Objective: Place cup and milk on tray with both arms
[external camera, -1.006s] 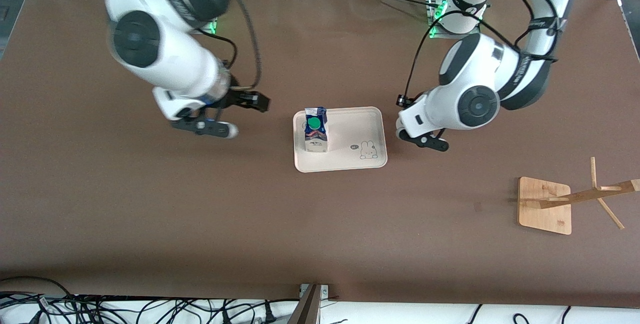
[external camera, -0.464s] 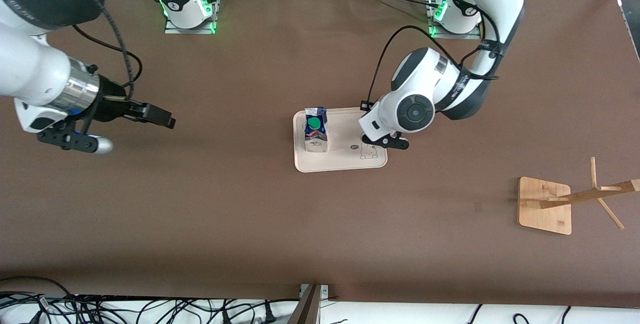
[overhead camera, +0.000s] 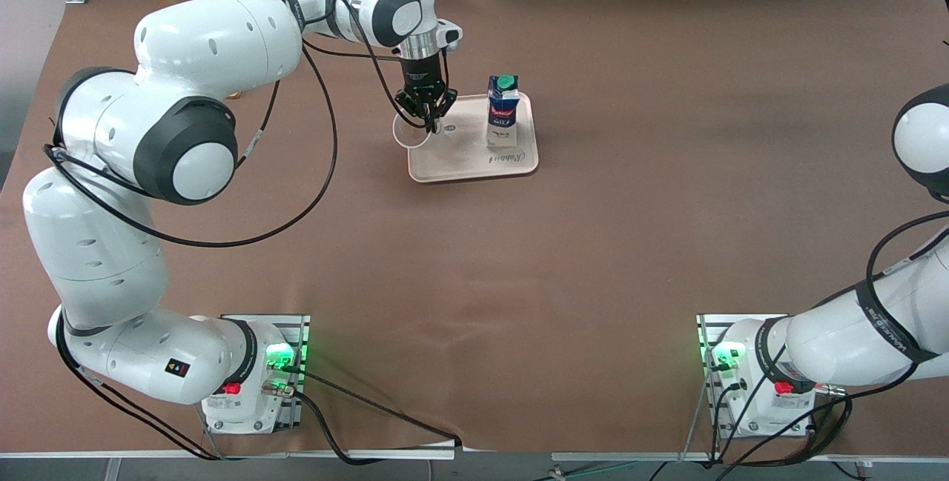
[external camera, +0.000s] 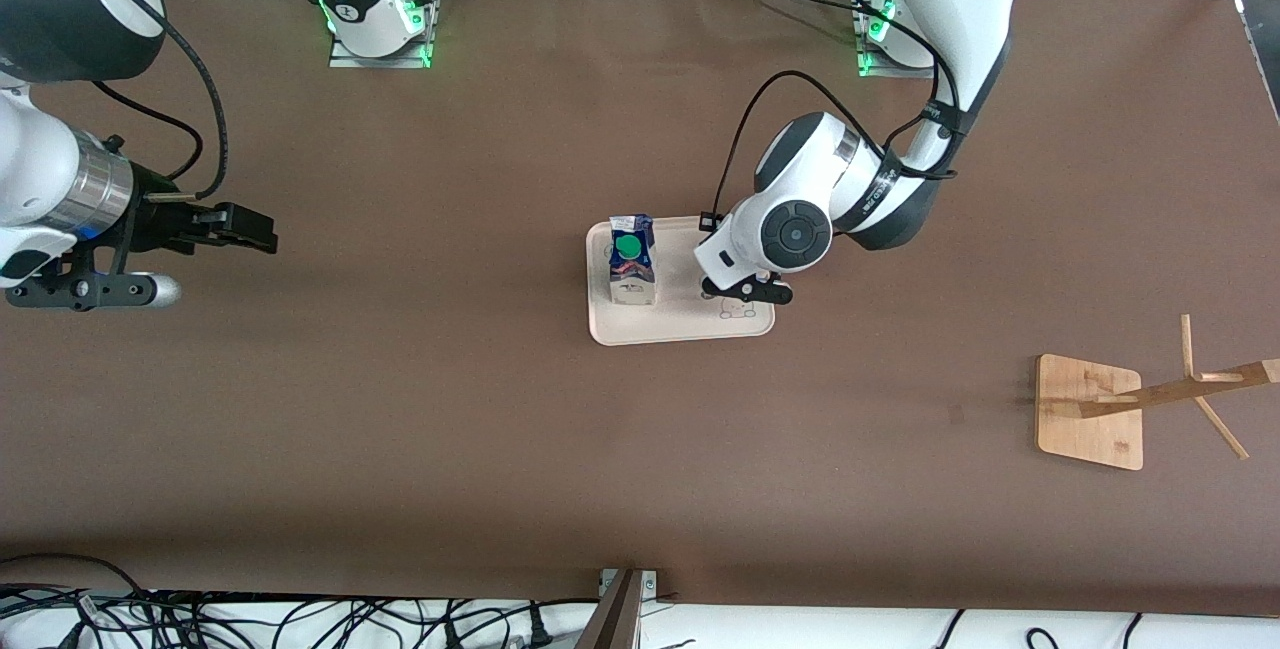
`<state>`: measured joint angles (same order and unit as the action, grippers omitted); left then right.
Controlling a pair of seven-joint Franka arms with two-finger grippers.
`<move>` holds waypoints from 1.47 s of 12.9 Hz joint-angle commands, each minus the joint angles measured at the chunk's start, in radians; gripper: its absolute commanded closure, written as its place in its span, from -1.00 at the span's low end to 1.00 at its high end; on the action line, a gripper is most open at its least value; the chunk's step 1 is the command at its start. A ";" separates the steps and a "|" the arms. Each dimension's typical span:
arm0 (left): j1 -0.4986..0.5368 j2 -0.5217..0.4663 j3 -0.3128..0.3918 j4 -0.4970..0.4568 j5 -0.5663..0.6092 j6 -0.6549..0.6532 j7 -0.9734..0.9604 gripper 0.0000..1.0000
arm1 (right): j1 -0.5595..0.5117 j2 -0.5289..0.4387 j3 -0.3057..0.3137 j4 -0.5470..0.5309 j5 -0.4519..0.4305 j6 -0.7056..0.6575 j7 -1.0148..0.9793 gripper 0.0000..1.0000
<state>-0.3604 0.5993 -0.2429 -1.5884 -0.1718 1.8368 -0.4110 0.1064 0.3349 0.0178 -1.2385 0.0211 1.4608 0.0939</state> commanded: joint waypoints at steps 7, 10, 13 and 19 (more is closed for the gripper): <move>-0.043 0.054 0.019 0.036 -0.008 0.039 -0.008 0.95 | -0.163 -0.135 0.014 -0.081 -0.040 -0.020 -0.048 -1.00; -0.043 0.053 0.037 0.036 -0.011 0.039 -0.017 0.21 | -0.166 -0.158 0.013 -0.079 -0.059 -0.130 -0.048 -1.00; -0.041 0.048 0.059 0.036 -0.017 0.038 -0.009 -0.25 | -0.168 -0.171 0.013 -0.093 -0.063 -0.146 -0.106 -1.00; 0.004 -0.090 0.108 0.028 -0.014 0.013 0.000 -1.00 | -0.149 -0.235 0.013 -0.228 -0.069 -0.015 -0.128 -1.00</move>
<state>-0.3871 0.6023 -0.1621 -1.5418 -0.1718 1.8833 -0.4190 -0.0442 0.1623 0.0271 -1.3726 -0.0242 1.3814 -0.0162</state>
